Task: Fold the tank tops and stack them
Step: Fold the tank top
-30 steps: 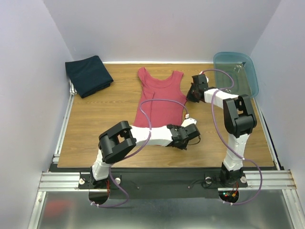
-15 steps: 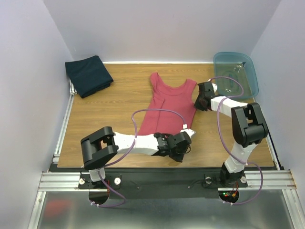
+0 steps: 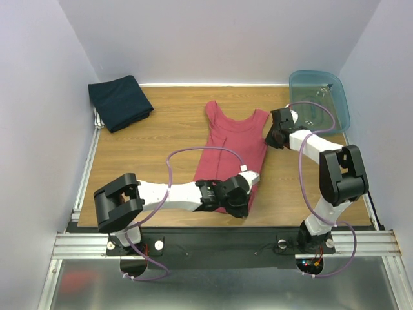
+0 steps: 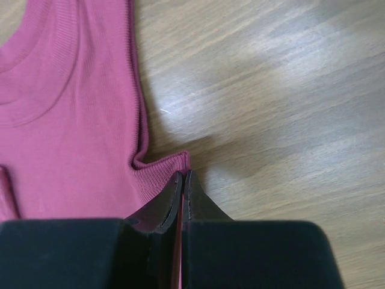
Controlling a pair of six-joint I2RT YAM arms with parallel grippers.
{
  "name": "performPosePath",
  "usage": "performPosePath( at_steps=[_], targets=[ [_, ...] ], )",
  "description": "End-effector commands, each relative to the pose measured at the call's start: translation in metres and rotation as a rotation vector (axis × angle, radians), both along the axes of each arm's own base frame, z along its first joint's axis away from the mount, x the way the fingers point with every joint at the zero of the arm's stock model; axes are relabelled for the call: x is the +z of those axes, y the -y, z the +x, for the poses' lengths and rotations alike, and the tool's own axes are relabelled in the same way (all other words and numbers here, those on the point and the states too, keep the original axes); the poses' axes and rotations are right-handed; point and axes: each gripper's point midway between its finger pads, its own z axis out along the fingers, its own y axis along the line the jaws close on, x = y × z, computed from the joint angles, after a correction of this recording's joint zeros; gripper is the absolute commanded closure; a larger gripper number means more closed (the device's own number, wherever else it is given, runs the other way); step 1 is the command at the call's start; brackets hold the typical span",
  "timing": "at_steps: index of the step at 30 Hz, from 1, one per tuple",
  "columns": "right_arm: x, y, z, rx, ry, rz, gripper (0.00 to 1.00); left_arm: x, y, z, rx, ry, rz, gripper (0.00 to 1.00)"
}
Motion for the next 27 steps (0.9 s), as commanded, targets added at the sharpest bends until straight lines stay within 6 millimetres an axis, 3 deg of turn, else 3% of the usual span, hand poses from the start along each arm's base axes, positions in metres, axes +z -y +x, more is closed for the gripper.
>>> performPosePath(
  at_steps=[1, 9, 19, 27],
  targets=[
    [0.043, -0.011, 0.023, -0.005, 0.116, 0.047, 1.00, 0.015, -0.010, 0.008, 0.046, -0.020, -0.056, 1.00],
    [0.063, -0.042, 0.044, 0.039, 0.151, 0.075, 1.00, 0.011, -0.036, 0.028, 0.146, -0.028, -0.050, 1.00],
    [0.053, -0.091, 0.060, 0.102, 0.126, 0.064, 1.00, 0.000, -0.062, 0.034, 0.235, -0.053, -0.010, 1.00],
    [0.030, -0.120, 0.066, 0.141, 0.089, 0.043, 1.00, -0.012, -0.086, 0.035, 0.306, -0.077, 0.037, 1.00]
  ],
)
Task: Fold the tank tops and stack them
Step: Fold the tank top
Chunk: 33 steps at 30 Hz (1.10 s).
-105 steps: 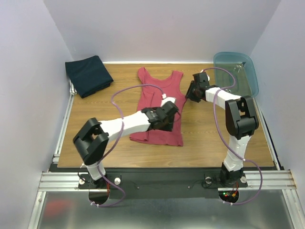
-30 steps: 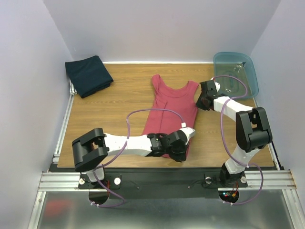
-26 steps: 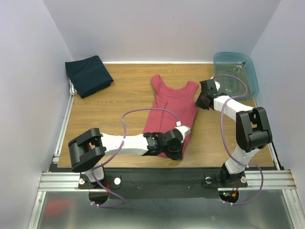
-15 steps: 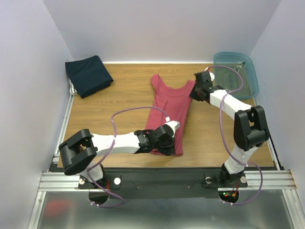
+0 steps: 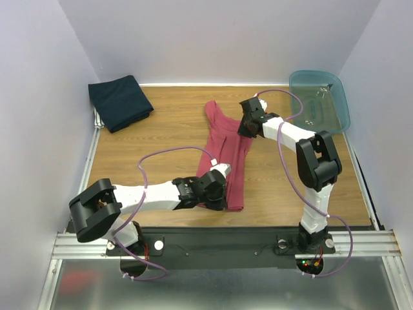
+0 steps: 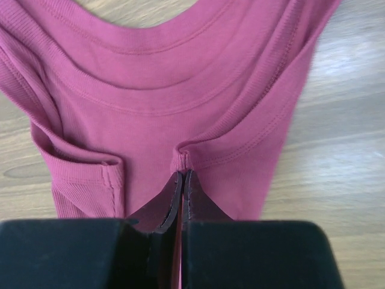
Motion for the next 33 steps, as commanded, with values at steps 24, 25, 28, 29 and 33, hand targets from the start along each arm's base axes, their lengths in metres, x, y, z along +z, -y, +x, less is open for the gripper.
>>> performPosePath(
  at_steps=[24, 25, 28, 29, 33],
  targets=[
    [0.001, -0.050, 0.018, 0.031, 0.051, -0.044, 1.00, -0.027, -0.061, -0.002, 0.142, -0.069, 0.174, 1.00],
    [0.002, -0.051, 0.018, 0.032, 0.051, -0.044, 0.99, -0.027, -0.062, -0.002, 0.144, -0.068, 0.174, 1.00],
    [0.005, -0.054, 0.019, 0.037, 0.060, -0.042, 1.00, -0.027, -0.065, -0.002, 0.155, -0.068, 0.186, 1.00],
    [0.006, -0.055, 0.018, 0.038, 0.064, -0.046, 1.00, -0.025, -0.066, -0.002, 0.159, -0.067, 0.182, 1.00],
    [0.005, -0.059, 0.017, 0.047, 0.064, -0.051, 1.00, -0.027, -0.073, -0.001, 0.172, -0.065, 0.210, 1.00]
  ],
)
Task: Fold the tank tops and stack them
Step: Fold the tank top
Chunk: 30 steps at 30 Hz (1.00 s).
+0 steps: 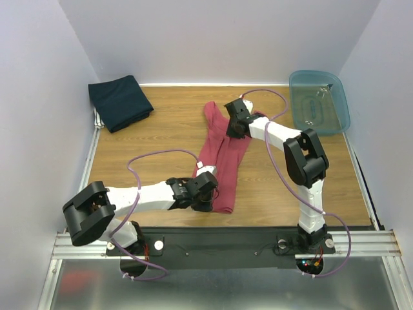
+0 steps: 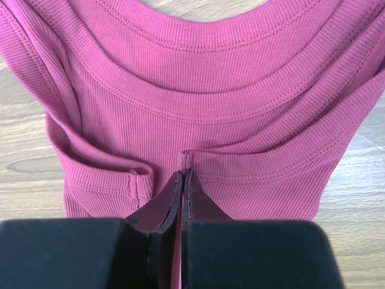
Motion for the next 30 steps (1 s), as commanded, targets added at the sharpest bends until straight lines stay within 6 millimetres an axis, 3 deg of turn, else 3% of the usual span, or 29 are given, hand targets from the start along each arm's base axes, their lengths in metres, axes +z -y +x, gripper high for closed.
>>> performPosePath(
  at_steps=[1, 8, 13, 14, 15, 18, 20, 25, 27, 29, 30],
  targets=[
    [0.019, -0.010, 0.016, -0.016, 0.075, 0.007, 1.00, -0.002, -0.019, -0.004, 0.025, -0.006, 0.047, 1.00],
    [0.002, -0.013, 0.011, -0.004, 0.046, -0.010, 1.00, -0.006, -0.017, -0.004, 0.005, -0.012, 0.055, 1.00],
    [0.005, -0.015, 0.011, 0.008, 0.051, -0.010, 0.94, -0.003, -0.016, -0.002, -0.005, -0.004, 0.064, 1.00],
    [0.008, -0.016, 0.011, 0.013, 0.053, -0.002, 0.88, -0.002, -0.017, -0.002, -0.009, 0.000, 0.068, 0.99],
    [0.010, -0.017, 0.011, 0.021, 0.054, 0.000, 0.86, 0.003, -0.015, 0.001, -0.007, 0.011, 0.064, 0.91],
    [0.022, -0.021, 0.011, 0.043, 0.073, 0.011, 0.73, 0.016, -0.014, 0.005, -0.012, 0.035, 0.061, 0.72],
    [0.033, -0.022, 0.013, 0.049, 0.092, 0.022, 0.62, 0.030, -0.011, 0.008, -0.012, 0.056, 0.049, 0.68],
    [0.067, -0.024, 0.008, 0.084, 0.141, 0.049, 0.39, 0.064, -0.009, 0.013, -0.009, 0.095, 0.010, 0.65],
    [0.084, -0.018, 0.001, 0.087, 0.163, 0.058, 0.36, 0.082, -0.006, 0.017, -0.001, 0.118, -0.038, 0.65],
    [0.081, -0.016, -0.015, 0.107, 0.141, 0.067, 0.36, 0.086, -0.016, 0.026, 0.064, 0.127, -0.034, 0.65],
    [0.093, -0.014, -0.023, 0.109, 0.156, 0.082, 0.36, 0.085, -0.023, 0.031, 0.094, 0.130, -0.029, 0.65]
  ],
)
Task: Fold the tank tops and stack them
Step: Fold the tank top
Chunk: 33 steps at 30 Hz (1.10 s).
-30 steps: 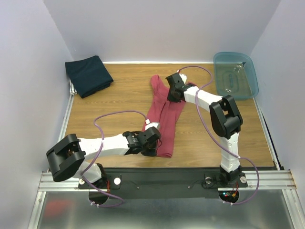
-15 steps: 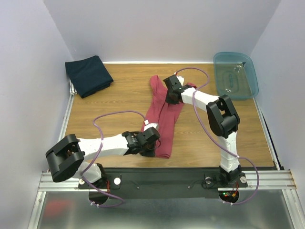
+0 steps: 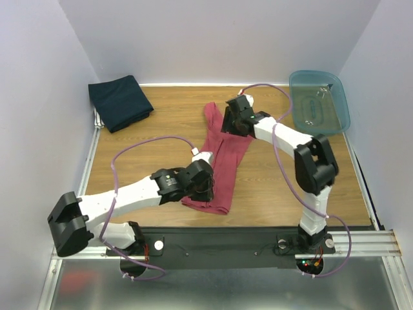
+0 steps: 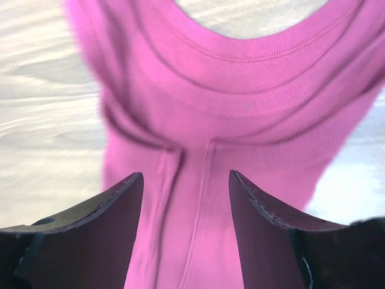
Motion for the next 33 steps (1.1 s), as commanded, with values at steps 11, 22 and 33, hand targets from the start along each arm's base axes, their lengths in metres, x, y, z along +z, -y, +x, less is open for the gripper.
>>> performPosePath(
  at_steps=[11, 22, 33],
  targets=[
    [0.014, -0.005, -0.116, 0.063, 0.014, -0.018, 0.43, -0.004, -0.064, 0.102, 0.236, 0.110, -0.025, 0.63],
    [-0.013, 0.086, -0.005, -0.200, -0.010, -0.084, 0.52, -0.030, -0.060, 0.272, 0.333, 0.216, 0.146, 0.62],
    [-0.059, 0.089, 0.051, -0.171, -0.047, -0.143, 0.57, -0.042, -0.014, 0.333, 0.255, 0.234, 0.062, 0.62]
  ],
)
